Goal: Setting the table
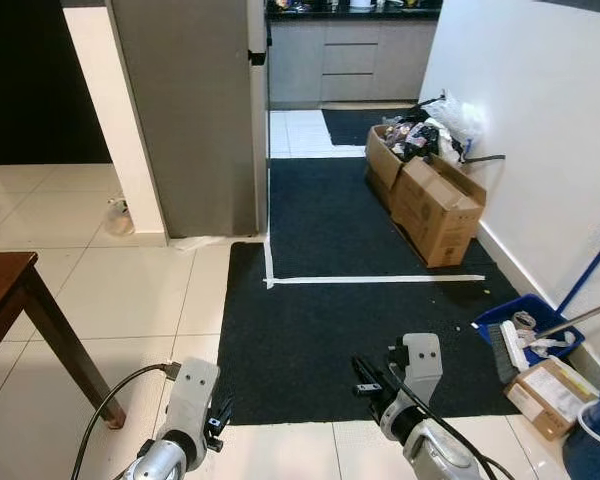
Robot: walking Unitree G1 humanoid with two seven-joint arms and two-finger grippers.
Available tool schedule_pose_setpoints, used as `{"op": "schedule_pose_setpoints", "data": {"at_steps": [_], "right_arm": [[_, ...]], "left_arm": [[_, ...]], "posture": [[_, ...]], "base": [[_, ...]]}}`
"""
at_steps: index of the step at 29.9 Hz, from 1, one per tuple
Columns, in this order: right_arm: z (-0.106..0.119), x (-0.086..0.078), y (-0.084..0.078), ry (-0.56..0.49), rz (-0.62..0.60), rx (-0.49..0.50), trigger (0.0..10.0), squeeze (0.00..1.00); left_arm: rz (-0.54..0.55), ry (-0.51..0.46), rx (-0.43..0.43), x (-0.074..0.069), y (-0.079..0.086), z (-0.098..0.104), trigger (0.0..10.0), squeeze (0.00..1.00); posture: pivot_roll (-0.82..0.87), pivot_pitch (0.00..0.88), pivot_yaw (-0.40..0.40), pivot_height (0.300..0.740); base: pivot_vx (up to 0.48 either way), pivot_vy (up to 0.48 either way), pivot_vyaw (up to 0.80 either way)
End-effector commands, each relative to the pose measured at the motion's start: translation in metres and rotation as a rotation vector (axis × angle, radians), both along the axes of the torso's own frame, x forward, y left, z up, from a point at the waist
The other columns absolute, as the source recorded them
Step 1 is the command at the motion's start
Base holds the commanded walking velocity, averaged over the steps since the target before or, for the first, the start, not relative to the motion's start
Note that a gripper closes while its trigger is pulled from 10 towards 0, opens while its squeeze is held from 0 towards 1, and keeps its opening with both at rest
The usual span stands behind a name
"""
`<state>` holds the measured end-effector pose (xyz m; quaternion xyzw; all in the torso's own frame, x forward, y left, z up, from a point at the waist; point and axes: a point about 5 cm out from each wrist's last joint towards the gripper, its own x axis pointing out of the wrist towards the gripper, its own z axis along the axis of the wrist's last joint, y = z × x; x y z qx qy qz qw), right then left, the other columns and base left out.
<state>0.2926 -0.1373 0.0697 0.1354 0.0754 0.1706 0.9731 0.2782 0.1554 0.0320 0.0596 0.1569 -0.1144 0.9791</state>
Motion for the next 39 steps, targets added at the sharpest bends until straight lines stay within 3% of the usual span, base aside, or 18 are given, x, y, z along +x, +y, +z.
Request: {"op": "schedule_pose_setpoints", "data": {"at_steps": [1, 10, 30, 32, 39], "right_arm": [[-0.0044, -0.0028, 0.0002, 0.015, 0.003, 0.002, 10.0, 0.0], [-0.0038, -0.0032, 0.0001, 0.013, 0.003, 0.002, 10.0, 0.0], [-0.0032, -0.0033, 0.001, 0.01, 0.007, 0.003, 10.0, 0.0], [-0.003, -0.0032, 0.0011, 0.01, 0.007, 0.004, 10.0, 0.0], [-0.0025, -0.0028, 0.0011, 0.007, 0.005, 0.006, 10.0, 0.0]], "left_arm": [[0.009, 0.035, 0.01, -0.0033, 0.0027, -0.0067, 10.0, 0.0], [0.017, 0.04, 0.009, -0.0035, 0.0032, -0.0075, 10.0, 0.0], [0.046, 0.074, 0.009, -0.002, 0.0053, -0.0107, 10.0, 0.0], [0.041, 0.079, 0.045, -0.0023, 0.0064, -0.0121, 10.0, 0.0], [0.059, 0.088, 0.052, -0.0015, 0.009, -0.0136, 10.0, 0.0]], "posture": [[0.02, 0.058, 0.035, 0.74], [0.02, 0.059, 0.035, 0.74], [0.02, 0.057, 0.038, 0.74], [0.02, 0.056, 0.038, 0.74], [0.02, 0.056, 0.041, 0.74]], "base": [[0.0, -0.461, 0.0], [0.0, -0.41, 0.0], [0.0, 0.0, 0.0], [0.0, 0.0, 0.0], [0.145, -0.373, 0.0]]}}
